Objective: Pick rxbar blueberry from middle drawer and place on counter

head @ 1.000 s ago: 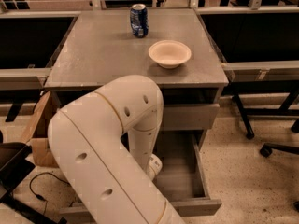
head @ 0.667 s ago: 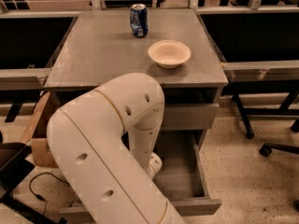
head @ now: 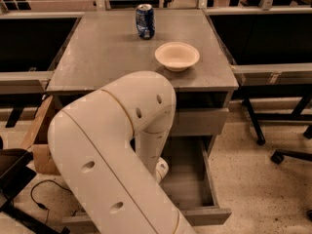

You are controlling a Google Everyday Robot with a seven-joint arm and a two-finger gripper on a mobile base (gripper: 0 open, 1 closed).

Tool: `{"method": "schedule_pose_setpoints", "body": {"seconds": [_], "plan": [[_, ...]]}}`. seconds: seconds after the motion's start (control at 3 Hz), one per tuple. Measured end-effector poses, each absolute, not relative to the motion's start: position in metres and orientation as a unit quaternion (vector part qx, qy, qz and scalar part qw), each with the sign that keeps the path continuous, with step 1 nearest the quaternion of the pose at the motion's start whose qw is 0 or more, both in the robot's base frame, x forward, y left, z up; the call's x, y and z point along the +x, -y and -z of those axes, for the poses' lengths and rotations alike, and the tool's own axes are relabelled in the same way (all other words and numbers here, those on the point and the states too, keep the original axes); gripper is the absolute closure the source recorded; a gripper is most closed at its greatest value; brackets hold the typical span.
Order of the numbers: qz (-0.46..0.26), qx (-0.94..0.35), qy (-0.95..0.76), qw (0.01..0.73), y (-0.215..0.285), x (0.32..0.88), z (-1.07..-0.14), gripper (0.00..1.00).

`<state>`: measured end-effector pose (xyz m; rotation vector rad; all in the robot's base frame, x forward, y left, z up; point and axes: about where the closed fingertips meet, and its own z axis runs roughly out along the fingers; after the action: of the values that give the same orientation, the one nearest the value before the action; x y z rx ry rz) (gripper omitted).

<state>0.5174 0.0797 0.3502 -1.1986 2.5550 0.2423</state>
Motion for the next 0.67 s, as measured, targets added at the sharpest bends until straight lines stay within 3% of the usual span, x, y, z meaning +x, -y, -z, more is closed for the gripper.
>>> {"method": "schedule_pose_setpoints", "body": {"seconds": [0.67], "plan": [[-0.082, -0.438, -0.88, 0.168, -0.078, 0.516, -0.385, 1.0]]}}
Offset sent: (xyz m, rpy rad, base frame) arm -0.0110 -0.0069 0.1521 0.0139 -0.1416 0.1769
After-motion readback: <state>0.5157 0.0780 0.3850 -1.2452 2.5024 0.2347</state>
